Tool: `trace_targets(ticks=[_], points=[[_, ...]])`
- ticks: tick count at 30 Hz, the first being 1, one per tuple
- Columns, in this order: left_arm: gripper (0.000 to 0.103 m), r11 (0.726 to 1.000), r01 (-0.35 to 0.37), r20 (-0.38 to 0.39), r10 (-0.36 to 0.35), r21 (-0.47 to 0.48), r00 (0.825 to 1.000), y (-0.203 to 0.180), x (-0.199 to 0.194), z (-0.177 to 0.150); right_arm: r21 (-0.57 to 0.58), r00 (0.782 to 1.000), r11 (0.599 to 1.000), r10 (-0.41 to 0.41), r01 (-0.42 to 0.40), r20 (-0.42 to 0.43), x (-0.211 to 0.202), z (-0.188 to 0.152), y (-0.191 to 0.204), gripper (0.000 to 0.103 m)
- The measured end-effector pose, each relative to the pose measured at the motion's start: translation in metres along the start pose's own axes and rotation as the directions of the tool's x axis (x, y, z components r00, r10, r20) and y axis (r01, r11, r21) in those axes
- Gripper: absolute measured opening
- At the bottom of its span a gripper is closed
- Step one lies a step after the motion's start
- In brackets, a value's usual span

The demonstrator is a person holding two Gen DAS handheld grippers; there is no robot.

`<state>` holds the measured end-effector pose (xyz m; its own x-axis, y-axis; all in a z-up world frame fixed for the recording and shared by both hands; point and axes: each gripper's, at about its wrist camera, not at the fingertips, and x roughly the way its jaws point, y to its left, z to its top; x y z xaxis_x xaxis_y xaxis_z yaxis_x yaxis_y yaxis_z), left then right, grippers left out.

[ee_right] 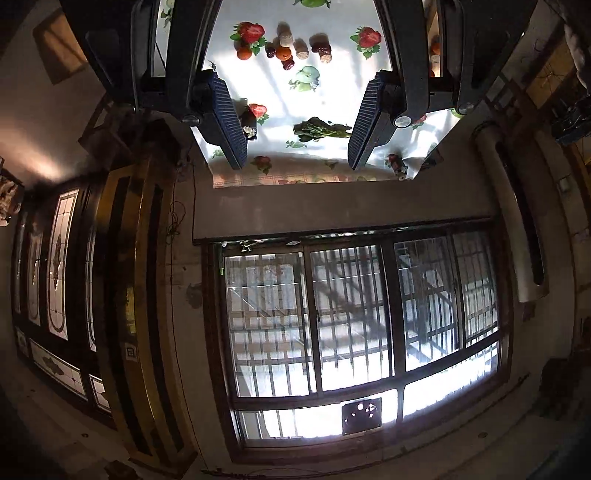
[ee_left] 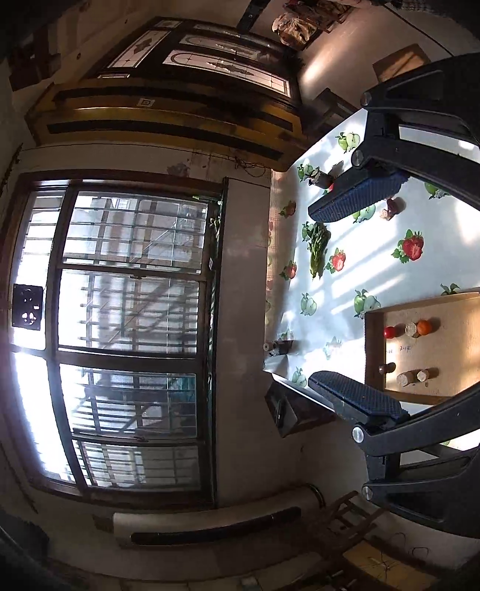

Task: Organize fruits
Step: 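Move both grippers back from the box to the fruit cluster, then grasp the large wrinkled red date with the left gripper while the right grasps a cylindrical beige cake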

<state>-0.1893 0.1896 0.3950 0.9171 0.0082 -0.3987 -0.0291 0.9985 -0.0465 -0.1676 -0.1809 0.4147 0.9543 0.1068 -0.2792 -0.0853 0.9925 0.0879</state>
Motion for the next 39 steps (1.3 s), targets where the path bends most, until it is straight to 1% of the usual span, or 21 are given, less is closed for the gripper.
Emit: trace_targets(ticks=[3,5,6,8,11,13,14,15,16,17,18,19,20,22,26,31,33,34,36,37,39], points=[[0.088,0.999,-0.035,-0.022,0.035,0.025,0.999,-0.013,0.021,0.021,-0.011,0.997,0.997,-0.071,0.071,0.018,-0.003,0.028,-0.008,0.070],[0.091,1.000,0.000,-0.063,0.001,0.021,0.998,-0.025,0.047,0.021,-0.016,0.998,0.998,-0.067,0.067,-0.009,0.011,0.023,-0.011,0.071],[0.094,0.999,0.025,-0.092,-0.023,0.022,0.996,-0.031,0.063,0.017,-0.011,0.998,0.999,-0.053,0.053,-0.033,0.022,0.014,-0.012,0.071],[0.095,0.997,0.081,-0.159,-0.078,0.012,0.984,-0.048,0.101,0.001,0.004,0.994,1.000,-0.018,0.019,-0.109,0.051,-0.015,-0.020,0.071],[0.095,0.987,0.159,-0.254,-0.150,0.015,0.956,-0.080,0.161,-0.040,0.027,0.968,1.000,0.009,-0.003,-0.251,0.109,-0.081,-0.026,0.071],[0.095,0.978,0.207,-0.316,-0.195,0.002,0.929,-0.100,0.200,-0.073,0.058,0.936,0.998,0.054,-0.036,-0.348,0.149,-0.137,-0.033,0.068],[0.095,0.972,0.233,-0.351,-0.224,-0.016,0.909,-0.109,0.219,-0.091,0.072,0.918,0.996,0.073,-0.049,-0.389,0.166,-0.163,-0.035,0.065],[0.091,0.965,0.261,-0.386,-0.255,-0.037,0.886,-0.117,0.237,-0.109,0.090,0.898,0.994,0.089,-0.055,-0.431,0.183,-0.190,-0.037,0.056],[0.078,0.957,0.285,-0.423,-0.282,-0.058,0.861,-0.124,0.255,-0.126,0.106,0.880,0.992,0.104,-0.062,-0.462,0.197,-0.215,-0.038,0.051],[0.070,0.950,0.303,-0.461,-0.301,-0.073,0.834,-0.131,0.272,-0.142,0.119,0.867,0.991,0.115,-0.065,-0.485,0.209,-0.234,-0.038,0.050],[0.055,0.946,0.313,-0.505,-0.312,-0.085,0.805,-0.139,0.288,-0.158,0.125,0.854,0.990,0.116,-0.061,-0.507,0.223,-0.257,-0.039,0.049],[0.049,0.945,0.314,-0.540,-0.314,-0.095,0.781,-0.144,0.301,-0.171,0.124,0.843,0.991,0.114,-0.057,-0.525,0.234,-0.274,-0.038,0.049],[0.049,0.944,0.311,-0.567,-0.315,-0.107,0.761,-0.148,0.313,-0.185,0.126,0.835,0.990,0.115,-0.055,-0.539,0.242,-0.287,-0.038,0.049],[0.048,0.946,0.300,-0.594,-0.313,-0.124,0.741,-0.157,0.330,-0.205,0.128,0.824,0.990,0.119,-0.057,-0.554,0.256,-0.307,-0.037,0.049],[0.048,0.943,0.296,-0.619,-0.323,-0.150,0.716,-0.172,0.351,-0.224,0.134,0.814,0.988,0.138,-0.075,-0.564,0.271,-0.325,-0.032,0.048],[0.048,0.945,0.305,-0.655,-0.304,-0.116,0.692,-0.199,0.372,-0.245,0.155,0.806,0.982,0.179,-0.109,-0.564,0.283,-0.336,-0.026,0.047],[0.048,0.949,0.298,-0.657,-0.289,-0.102,0.696,-0.206,0.377,-0.250,0.158,0.803,0.981,0.185,-0.115,-0.566,0.282,-0.336,-0.025,0.033],[0.048,0.951,0.295,-0.657,-0.280,-0.090,0.700,-0.210,0.379,-0.252,0.161,0.804,0.980,0.191,-0.120,-0.563,0.281,-0.336,-0.025,0.029],[0.044,0.955,0.292,-0.661,-0.257,-0.059,0.705,-0.214,0.380,-0.257,0.163,0.805,0.979,0.195,-0.124,-0.561,0.278,-0.337,-0.025,0.028],[0.044,0.954,0.298,-0.650,-0.255,-0.046,0.716,-0.214,0.377,-0.258,0.159,0.805,0.979,0.194,-0.125,-0.560,0.276,-0.337,-0.024,0.028],[0.043,0.954,0.300,-0.650,-0.244,-0.025,0.720,-0.211,0.371,-0.259,0.160,0.803,0.978,0.201,-0.133,-0.561,0.273,-0.338,-0.024,0.028]])
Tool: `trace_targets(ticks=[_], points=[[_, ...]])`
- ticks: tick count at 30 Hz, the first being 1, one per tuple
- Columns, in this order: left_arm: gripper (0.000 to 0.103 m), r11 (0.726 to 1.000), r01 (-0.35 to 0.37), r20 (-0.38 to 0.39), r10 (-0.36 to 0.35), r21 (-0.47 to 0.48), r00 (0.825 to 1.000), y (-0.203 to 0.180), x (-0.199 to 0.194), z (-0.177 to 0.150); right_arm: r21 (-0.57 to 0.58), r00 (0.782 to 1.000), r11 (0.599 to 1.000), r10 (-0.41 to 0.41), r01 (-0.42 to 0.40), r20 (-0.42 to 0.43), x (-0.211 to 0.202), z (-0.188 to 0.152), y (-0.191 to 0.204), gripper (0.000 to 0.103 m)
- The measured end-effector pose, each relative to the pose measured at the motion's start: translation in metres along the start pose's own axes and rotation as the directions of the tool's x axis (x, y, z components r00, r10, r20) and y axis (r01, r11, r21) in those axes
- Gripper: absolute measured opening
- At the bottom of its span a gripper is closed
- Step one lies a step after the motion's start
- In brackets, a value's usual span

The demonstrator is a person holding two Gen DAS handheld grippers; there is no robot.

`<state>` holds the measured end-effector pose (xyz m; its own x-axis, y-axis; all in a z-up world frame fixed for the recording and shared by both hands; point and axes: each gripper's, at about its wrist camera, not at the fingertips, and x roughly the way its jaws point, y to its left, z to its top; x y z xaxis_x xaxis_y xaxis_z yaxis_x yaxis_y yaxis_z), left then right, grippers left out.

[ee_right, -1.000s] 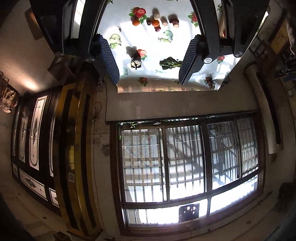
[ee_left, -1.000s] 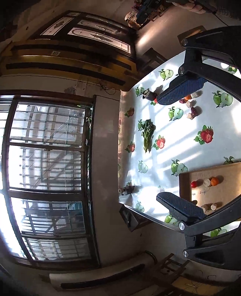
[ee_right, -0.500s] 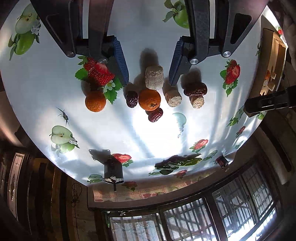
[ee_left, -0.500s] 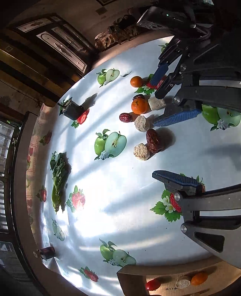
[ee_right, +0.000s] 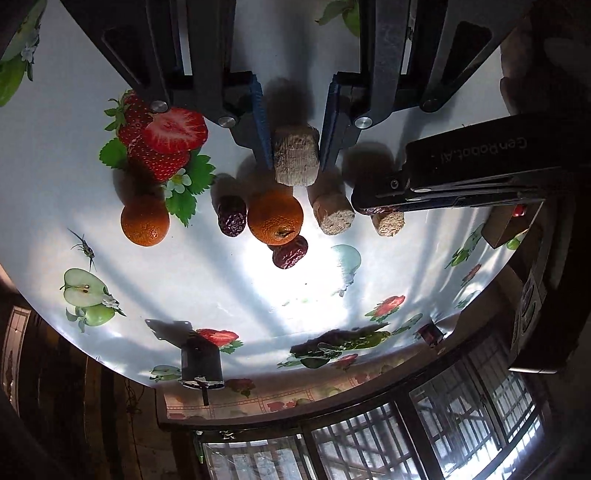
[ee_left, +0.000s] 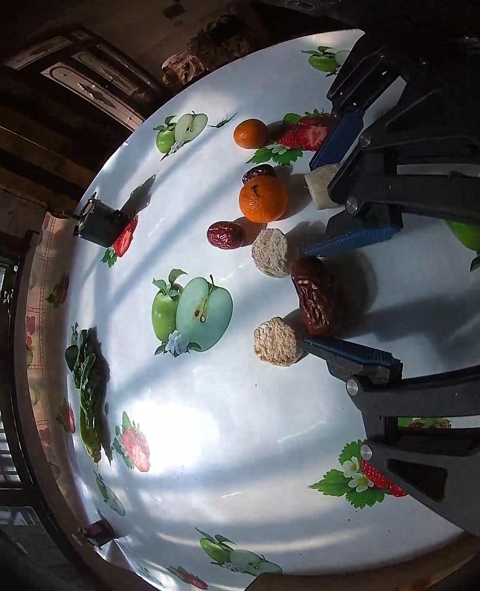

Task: Organize fruits
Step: 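Grasp the large wrinkled red date with the left gripper while the right grasps a cylindrical beige cake, then carry the date and the cake into the cardboard box and open both grippers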

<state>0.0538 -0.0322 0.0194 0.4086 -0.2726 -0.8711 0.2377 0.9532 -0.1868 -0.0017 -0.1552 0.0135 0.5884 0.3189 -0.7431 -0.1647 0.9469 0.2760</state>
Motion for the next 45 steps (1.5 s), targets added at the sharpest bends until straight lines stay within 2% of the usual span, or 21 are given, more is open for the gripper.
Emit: trace_targets(ticks=[7,13,18,20,24,28,30,33,35,36,41,45], points=[[0.044,1.000,-0.029,0.024,0.028,0.012,0.999,0.023,-0.036,-0.037,0.006,0.998,0.998,0.057,-0.057,-0.024,-0.004,-0.007,-0.001,0.028],[0.044,0.999,-0.044,0.041,0.044,-0.015,0.998,0.034,-0.039,-0.056,-0.017,0.998,0.998,0.057,-0.057,-0.027,-0.003,-0.010,0.006,0.028],[0.045,0.998,-0.051,0.067,0.053,-0.029,0.996,0.034,-0.036,-0.066,-0.052,1.000,0.998,0.025,-0.026,-0.011,-0.005,-0.012,0.012,0.030],[0.047,0.998,-0.065,0.088,0.066,-0.019,0.994,0.030,-0.036,-0.070,-0.068,1.000,0.998,0.020,-0.020,-0.008,-0.004,-0.012,0.015,0.030],[0.060,0.997,-0.075,0.125,0.075,-0.007,0.989,0.023,-0.034,-0.074,-0.106,1.000,0.994,-0.011,0.011,-0.001,-0.003,-0.014,0.021,0.030],[0.062,0.988,-0.150,0.180,0.140,0.042,0.974,0.010,-0.031,-0.084,-0.125,1.000,0.992,-0.028,0.028,0.002,-0.002,-0.015,0.024,0.030],[0.062,0.987,-0.150,0.182,0.137,0.059,0.974,0.007,-0.032,-0.085,-0.125,1.000,0.992,-0.029,0.028,-0.002,-0.001,-0.015,0.023,0.030],[0.062,0.995,-0.097,0.195,0.090,0.026,0.977,0.016,-0.035,-0.085,-0.129,0.999,0.991,-0.037,0.035,-0.012,0.003,-0.016,0.024,0.030],[0.048,0.997,-0.071,0.210,0.072,-0.012,0.975,0.024,-0.038,-0.086,-0.134,0.999,0.990,-0.044,0.043,-0.005,0.003,-0.016,0.024,0.030],[0.044,0.998,-0.058,0.215,0.062,-0.025,0.975,0.027,-0.039,-0.087,-0.135,0.999,0.990,-0.048,0.047,-0.001,0.003,-0.016,0.025,0.030],[0.044,0.997,-0.064,0.257,0.075,-0.052,0.963,0.031,-0.055,-0.094,-0.116,0.999,0.992,-0.042,0.042,0.007,0.003,-0.015,0.021,0.029],[0.044,0.995,-0.057,0.292,0.079,-0.082,0.953,0.041,-0.089,-0.107,-0.096,0.999,0.995,-0.042,0.042,0.010,0.002,-0.014,0.018,0.028]])
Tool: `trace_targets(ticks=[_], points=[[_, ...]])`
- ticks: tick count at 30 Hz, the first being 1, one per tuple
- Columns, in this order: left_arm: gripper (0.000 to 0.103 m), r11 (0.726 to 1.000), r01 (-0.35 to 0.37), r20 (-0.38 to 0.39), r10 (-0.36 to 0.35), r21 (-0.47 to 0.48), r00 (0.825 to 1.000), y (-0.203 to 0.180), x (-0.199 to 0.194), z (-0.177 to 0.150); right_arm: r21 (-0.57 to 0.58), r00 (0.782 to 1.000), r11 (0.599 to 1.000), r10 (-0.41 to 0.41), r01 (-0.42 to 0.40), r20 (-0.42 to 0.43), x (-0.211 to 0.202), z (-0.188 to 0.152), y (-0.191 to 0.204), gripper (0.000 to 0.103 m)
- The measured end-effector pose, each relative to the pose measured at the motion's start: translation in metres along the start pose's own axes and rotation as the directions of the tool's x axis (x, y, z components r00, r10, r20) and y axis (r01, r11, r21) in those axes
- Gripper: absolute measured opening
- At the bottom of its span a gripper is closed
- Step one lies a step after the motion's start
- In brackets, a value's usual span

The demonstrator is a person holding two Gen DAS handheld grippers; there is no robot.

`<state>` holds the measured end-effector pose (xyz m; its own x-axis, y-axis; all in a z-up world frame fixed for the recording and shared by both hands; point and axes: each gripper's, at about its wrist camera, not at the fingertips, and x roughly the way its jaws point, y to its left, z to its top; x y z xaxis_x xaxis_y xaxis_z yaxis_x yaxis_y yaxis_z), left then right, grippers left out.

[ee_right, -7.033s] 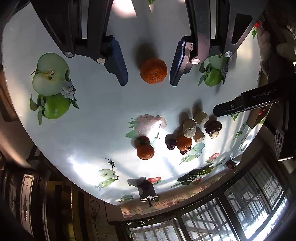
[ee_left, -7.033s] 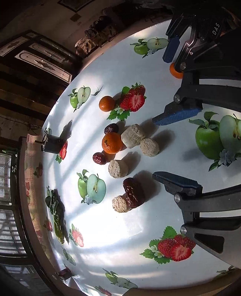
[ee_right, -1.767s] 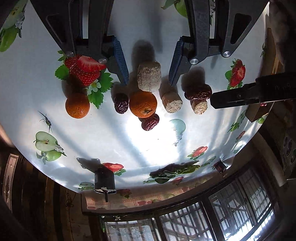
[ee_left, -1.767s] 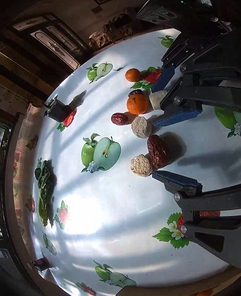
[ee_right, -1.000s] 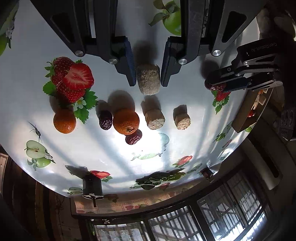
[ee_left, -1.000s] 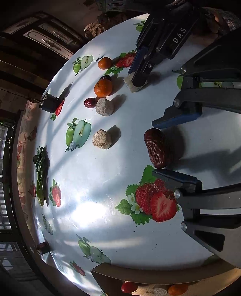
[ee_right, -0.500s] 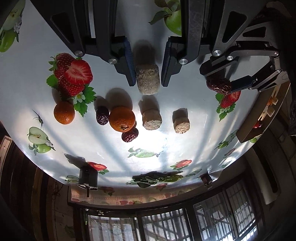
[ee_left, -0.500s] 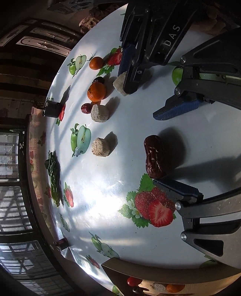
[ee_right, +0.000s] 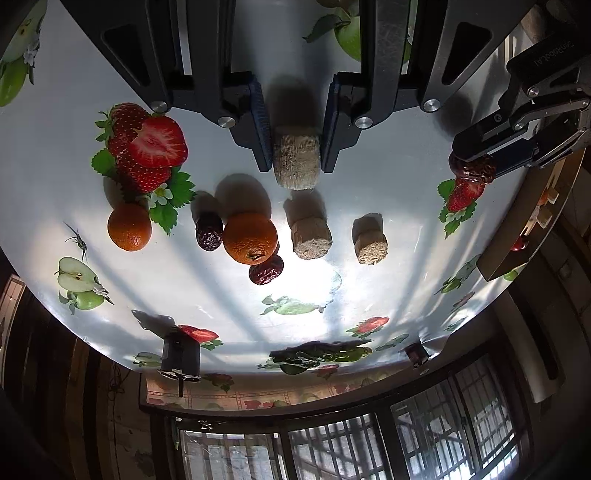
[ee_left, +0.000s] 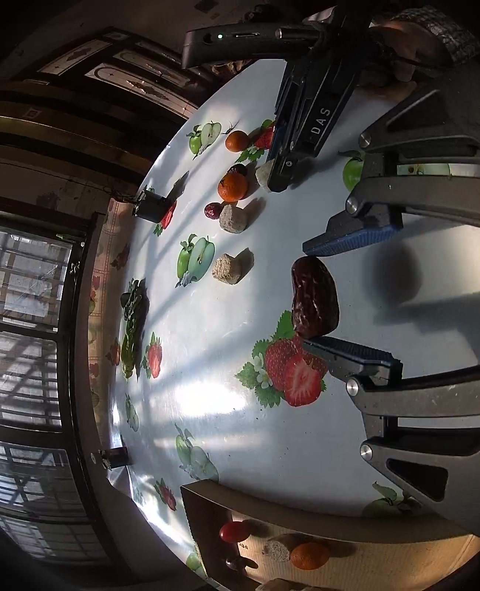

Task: Organize fruits
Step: 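Carry the date and the cake into the cardboard box and open both grippers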

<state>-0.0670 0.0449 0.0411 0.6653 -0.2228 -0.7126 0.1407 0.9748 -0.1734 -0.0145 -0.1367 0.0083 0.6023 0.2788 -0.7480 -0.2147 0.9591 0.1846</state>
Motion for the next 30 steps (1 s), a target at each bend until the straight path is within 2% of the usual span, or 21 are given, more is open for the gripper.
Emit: trace_targets(ticks=[3,6,10,15,20,25,28,30], points=[[0.044,0.999,0.001,0.006,-0.001,-0.048,1.000,0.025,-0.028,0.003,0.012,1.000,1.000,-0.021,0.021,-0.006,-0.005,0.001,0.003,0.028],[0.044,0.992,-0.025,0.017,0.027,-0.127,0.999,0.064,-0.051,0.007,0.017,0.999,0.999,0.034,-0.034,0.007,-0.023,0.005,0.022,0.028],[0.044,0.969,-0.112,0.025,0.120,-0.221,0.992,0.118,-0.074,0.006,-0.057,0.993,0.993,0.110,-0.108,0.032,-0.046,0.015,0.079,0.028],[0.044,0.917,-0.226,-0.006,0.237,-0.328,0.972,0.185,-0.094,-0.008,-0.168,0.973,0.960,0.229,-0.224,0.008,-0.051,0.018,0.161,0.029],[0.044,0.852,-0.322,-0.088,0.315,-0.412,0.945,0.240,-0.099,-0.028,-0.290,0.954,0.910,0.293,-0.298,-0.061,-0.034,0.010,0.242,0.029],[0.044,0.822,-0.354,-0.159,0.316,-0.446,0.935,0.268,-0.088,-0.038,-0.379,0.941,0.861,0.309,-0.339,-0.139,-0.010,-0.005,0.301,0.029],[0.044,0.817,-0.351,-0.193,0.294,-0.457,0.936,0.274,-0.079,-0.040,-0.399,0.936,0.848,0.297,-0.350,-0.191,0.009,-0.011,0.321,0.029],[0.044,0.816,-0.359,-0.193,0.303,-0.453,0.933,0.274,-0.079,-0.039,-0.402,0.935,0.847,0.281,-0.347,-0.216,0.022,-0.014,0.328,0.029]])
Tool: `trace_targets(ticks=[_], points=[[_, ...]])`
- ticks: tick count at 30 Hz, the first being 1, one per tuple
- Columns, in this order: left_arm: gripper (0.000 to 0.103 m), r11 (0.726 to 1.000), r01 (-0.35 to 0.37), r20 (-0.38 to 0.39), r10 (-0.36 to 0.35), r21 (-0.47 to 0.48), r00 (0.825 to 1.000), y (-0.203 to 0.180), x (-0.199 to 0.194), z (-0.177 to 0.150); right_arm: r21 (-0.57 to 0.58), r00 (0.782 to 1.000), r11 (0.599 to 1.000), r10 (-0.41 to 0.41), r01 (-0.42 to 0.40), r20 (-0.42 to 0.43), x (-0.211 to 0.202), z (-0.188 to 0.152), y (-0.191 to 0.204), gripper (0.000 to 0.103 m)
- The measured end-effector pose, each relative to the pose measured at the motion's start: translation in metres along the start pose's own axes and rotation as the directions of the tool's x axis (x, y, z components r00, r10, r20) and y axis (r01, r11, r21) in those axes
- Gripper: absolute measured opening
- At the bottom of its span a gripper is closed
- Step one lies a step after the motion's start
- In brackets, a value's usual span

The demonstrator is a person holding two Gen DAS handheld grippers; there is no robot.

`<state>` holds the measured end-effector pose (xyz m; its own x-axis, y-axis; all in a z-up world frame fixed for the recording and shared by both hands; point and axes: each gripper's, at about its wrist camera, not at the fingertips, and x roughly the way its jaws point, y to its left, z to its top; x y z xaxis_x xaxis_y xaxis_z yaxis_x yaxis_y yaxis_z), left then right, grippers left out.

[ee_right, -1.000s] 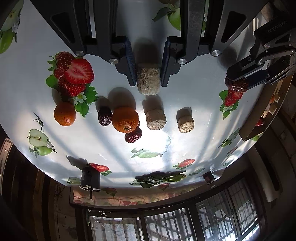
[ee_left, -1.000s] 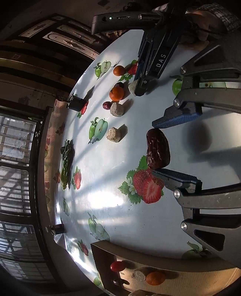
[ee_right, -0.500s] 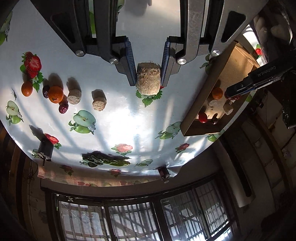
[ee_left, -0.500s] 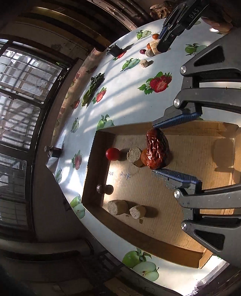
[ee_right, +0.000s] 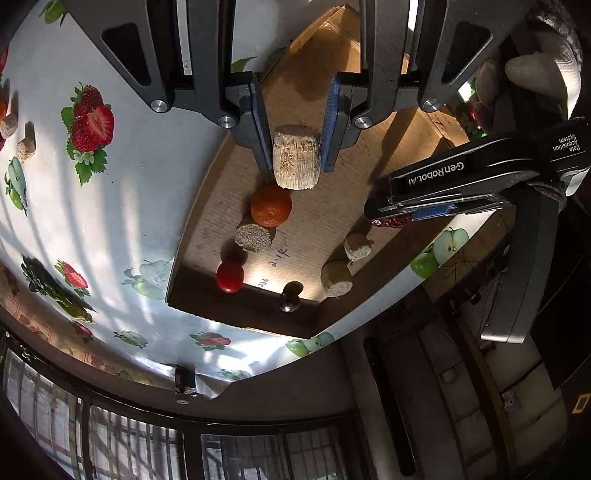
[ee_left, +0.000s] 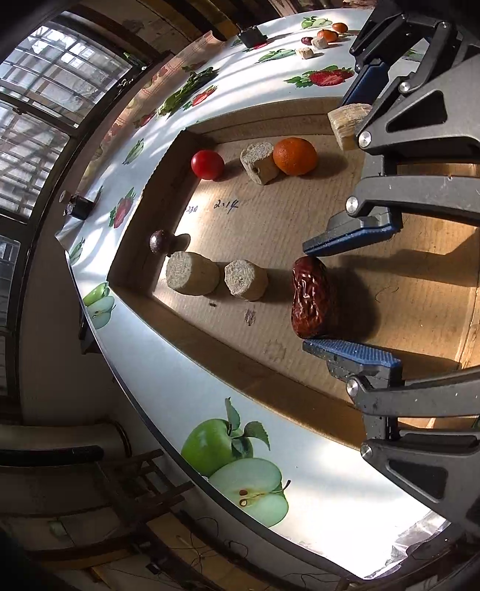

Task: Organize fruits
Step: 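Carry the date and the cake into the cardboard box and open both grippers, then move both grippers back from the box to the fruit cluster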

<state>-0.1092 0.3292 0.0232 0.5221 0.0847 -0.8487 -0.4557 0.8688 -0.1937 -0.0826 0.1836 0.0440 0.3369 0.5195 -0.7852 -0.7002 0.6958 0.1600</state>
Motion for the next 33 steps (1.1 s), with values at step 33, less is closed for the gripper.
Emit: trace_targets(ticks=[33], points=[[0.061,0.962,0.155,0.161,-0.193,0.224,0.968,-0.115,-0.090,-0.029,0.384,0.969,0.922,-0.052,-0.046,0.240,-0.093,-0.066,-0.091,0.059]])
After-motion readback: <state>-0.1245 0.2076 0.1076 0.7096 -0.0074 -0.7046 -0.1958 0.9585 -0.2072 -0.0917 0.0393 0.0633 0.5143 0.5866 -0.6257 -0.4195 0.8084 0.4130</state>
